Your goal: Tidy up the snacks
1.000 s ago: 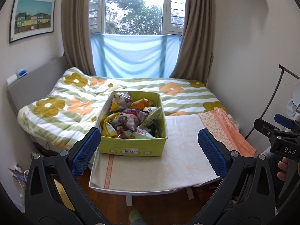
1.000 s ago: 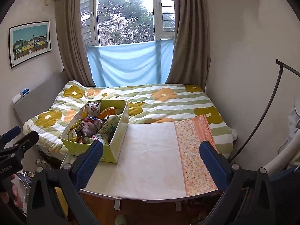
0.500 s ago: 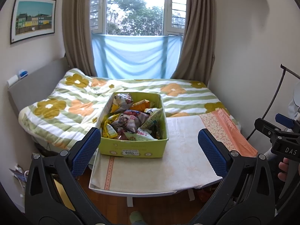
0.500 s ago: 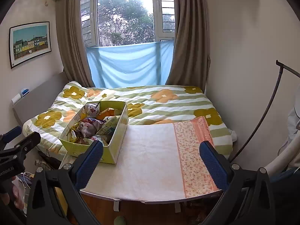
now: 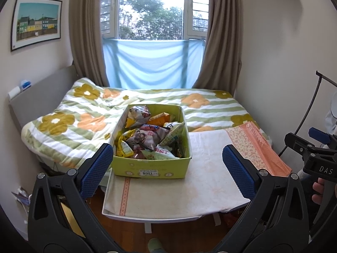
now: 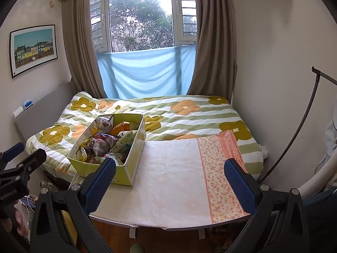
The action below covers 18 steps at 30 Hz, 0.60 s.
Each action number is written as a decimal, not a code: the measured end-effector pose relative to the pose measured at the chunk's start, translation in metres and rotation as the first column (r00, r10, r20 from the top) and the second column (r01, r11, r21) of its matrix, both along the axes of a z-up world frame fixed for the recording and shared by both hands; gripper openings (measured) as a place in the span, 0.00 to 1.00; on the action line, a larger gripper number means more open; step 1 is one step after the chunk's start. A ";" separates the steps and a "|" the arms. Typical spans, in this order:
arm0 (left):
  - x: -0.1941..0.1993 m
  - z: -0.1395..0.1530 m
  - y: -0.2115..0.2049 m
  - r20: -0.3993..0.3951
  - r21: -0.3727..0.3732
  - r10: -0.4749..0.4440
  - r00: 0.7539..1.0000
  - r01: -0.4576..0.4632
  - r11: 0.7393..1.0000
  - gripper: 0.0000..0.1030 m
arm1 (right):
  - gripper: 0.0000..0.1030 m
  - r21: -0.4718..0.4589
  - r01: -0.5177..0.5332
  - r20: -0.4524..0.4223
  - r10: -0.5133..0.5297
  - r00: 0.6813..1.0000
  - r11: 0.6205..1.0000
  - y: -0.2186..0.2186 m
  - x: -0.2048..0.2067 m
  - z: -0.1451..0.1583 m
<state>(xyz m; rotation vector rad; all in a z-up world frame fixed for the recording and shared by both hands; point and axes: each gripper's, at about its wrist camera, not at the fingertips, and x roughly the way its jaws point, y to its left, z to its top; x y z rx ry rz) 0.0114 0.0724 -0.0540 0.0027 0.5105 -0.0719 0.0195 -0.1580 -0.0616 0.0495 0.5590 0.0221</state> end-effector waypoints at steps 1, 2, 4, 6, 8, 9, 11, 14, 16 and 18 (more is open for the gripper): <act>0.001 0.000 0.000 0.000 0.002 -0.002 1.000 0.002 1.000 1.00 | 0.99 -0.001 0.001 0.000 -0.001 1.000 1.000 0.000 0.000 0.000; 0.001 0.000 -0.001 0.000 0.003 -0.002 1.000 0.002 1.000 1.00 | 0.99 -0.001 0.002 -0.001 -0.002 1.000 1.000 0.000 0.001 0.000; 0.002 0.001 -0.001 0.001 0.003 -0.006 1.000 0.006 1.000 1.00 | 0.99 -0.001 0.006 -0.001 -0.006 1.000 1.000 0.001 0.002 0.000; 0.003 0.001 -0.001 0.002 0.003 -0.008 1.000 0.008 1.000 1.00 | 0.99 0.001 0.009 -0.001 -0.009 1.000 1.000 0.001 0.002 -0.001; 0.004 0.001 -0.002 0.002 0.005 -0.009 1.000 0.009 1.000 1.00 | 0.99 0.000 0.012 -0.001 -0.012 1.000 1.000 0.001 0.002 0.000; 0.004 0.001 -0.002 0.001 0.004 -0.010 1.000 0.010 1.000 1.00 | 0.99 0.000 0.014 -0.001 -0.014 1.000 1.000 0.001 0.002 0.000; 0.005 0.001 -0.002 0.000 0.003 -0.011 1.000 0.011 1.000 1.00 | 0.99 0.001 0.017 0.000 -0.017 1.000 1.000 0.001 0.002 0.000; 0.005 0.001 -0.002 -0.002 0.007 -0.013 1.000 0.013 1.000 1.00 | 0.99 -0.001 0.020 0.001 -0.020 1.000 1.000 0.000 0.003 0.000; 0.005 0.001 -0.001 -0.002 0.005 -0.014 1.000 0.014 1.000 1.00 | 0.99 0.000 0.020 0.000 -0.020 1.000 1.000 0.000 0.004 0.000; 0.006 0.001 -0.001 -0.001 0.005 -0.014 1.000 0.014 1.000 1.00 | 0.99 0.000 0.019 0.001 -0.019 1.000 1.000 0.000 0.004 0.001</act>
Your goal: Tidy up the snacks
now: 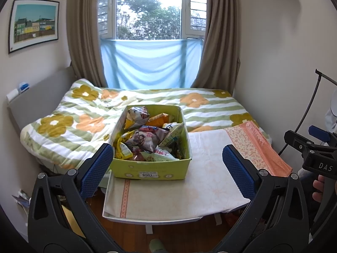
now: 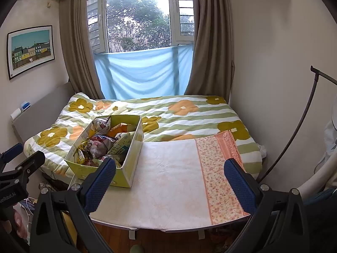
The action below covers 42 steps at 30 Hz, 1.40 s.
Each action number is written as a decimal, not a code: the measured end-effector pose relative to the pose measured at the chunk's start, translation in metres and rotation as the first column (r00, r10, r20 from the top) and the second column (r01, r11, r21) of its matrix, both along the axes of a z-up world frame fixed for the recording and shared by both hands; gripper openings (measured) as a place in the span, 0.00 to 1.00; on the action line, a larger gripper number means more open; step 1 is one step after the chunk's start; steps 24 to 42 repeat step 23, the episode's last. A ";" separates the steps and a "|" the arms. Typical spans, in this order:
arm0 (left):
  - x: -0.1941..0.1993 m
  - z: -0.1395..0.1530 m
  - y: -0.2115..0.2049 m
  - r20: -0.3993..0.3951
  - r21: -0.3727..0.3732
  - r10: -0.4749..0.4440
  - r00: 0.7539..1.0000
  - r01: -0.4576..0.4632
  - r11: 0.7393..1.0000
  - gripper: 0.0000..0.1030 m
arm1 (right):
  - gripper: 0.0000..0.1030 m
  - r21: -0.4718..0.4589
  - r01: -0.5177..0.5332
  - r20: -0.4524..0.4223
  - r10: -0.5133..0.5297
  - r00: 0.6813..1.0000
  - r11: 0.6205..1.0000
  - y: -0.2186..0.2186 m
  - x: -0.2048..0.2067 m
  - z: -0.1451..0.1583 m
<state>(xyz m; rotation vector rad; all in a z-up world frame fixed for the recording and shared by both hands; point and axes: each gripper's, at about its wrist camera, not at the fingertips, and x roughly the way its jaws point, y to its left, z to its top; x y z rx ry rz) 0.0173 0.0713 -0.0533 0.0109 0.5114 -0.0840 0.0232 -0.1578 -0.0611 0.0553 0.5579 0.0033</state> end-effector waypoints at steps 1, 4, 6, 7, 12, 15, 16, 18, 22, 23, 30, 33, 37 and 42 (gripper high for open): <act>0.000 0.000 0.001 -0.001 -0.004 -0.003 1.000 0.003 1.000 1.00 | 0.99 -0.001 -0.001 0.000 0.001 1.000 1.000 0.000 0.000 0.000; 0.001 0.000 0.002 -0.001 -0.016 -0.008 1.000 0.008 1.000 1.00 | 0.99 -0.001 -0.002 0.000 0.002 1.000 1.000 0.001 0.002 0.000; 0.002 0.000 0.002 0.005 -0.004 0.005 1.000 -0.005 1.000 1.00 | 0.99 0.000 -0.003 -0.001 0.003 1.000 1.000 0.002 0.002 0.000; 0.002 0.000 0.001 0.009 0.007 0.013 1.000 -0.014 1.000 1.00 | 0.99 -0.001 -0.003 -0.001 0.003 1.000 1.000 0.002 0.002 0.000; 0.004 -0.002 -0.001 0.005 0.021 0.035 0.999 -0.036 0.999 1.00 | 0.99 0.001 -0.001 0.000 0.001 1.000 1.000 0.003 0.002 0.000; 0.001 -0.002 0.001 0.039 0.022 0.020 0.999 -0.021 1.000 1.00 | 0.99 0.001 -0.004 -0.001 0.004 1.000 1.000 0.005 0.005 0.000; 0.000 -0.002 0.002 0.048 0.027 0.021 0.999 -0.022 0.999 1.00 | 0.99 0.001 -0.004 -0.001 0.004 1.000 1.000 0.005 0.006 0.000; 0.003 -0.002 0.004 0.046 0.038 0.026 0.999 -0.028 0.999 1.00 | 0.99 0.000 -0.008 -0.004 0.008 1.000 1.000 0.008 0.009 0.000; 0.012 -0.004 0.013 0.039 0.030 0.034 0.999 -0.035 0.999 1.00 | 0.99 -0.005 -0.021 -0.019 0.021 1.000 1.000 0.019 0.022 -0.002; 0.017 -0.006 0.016 0.027 0.026 0.037 0.999 -0.038 0.999 1.00 | 0.99 -0.007 -0.024 -0.027 0.023 0.999 1.000 0.023 0.026 -0.003; 0.017 -0.006 0.016 0.027 0.026 0.037 0.999 -0.038 0.999 1.00 | 0.99 -0.007 -0.024 -0.027 0.023 0.999 1.000 0.023 0.026 -0.003; 0.017 -0.006 0.016 0.027 0.026 0.037 0.999 -0.038 0.999 1.00 | 0.99 -0.007 -0.024 -0.027 0.023 0.999 1.000 0.023 0.026 -0.003; 0.017 -0.006 0.016 0.027 0.026 0.037 0.999 -0.038 0.999 1.00 | 0.99 -0.007 -0.024 -0.027 0.023 0.999 1.000 0.023 0.026 -0.003; 0.017 -0.006 0.016 0.027 0.026 0.037 0.999 -0.038 0.999 1.00 | 0.99 -0.007 -0.024 -0.027 0.023 0.999 1.000 0.023 0.026 -0.003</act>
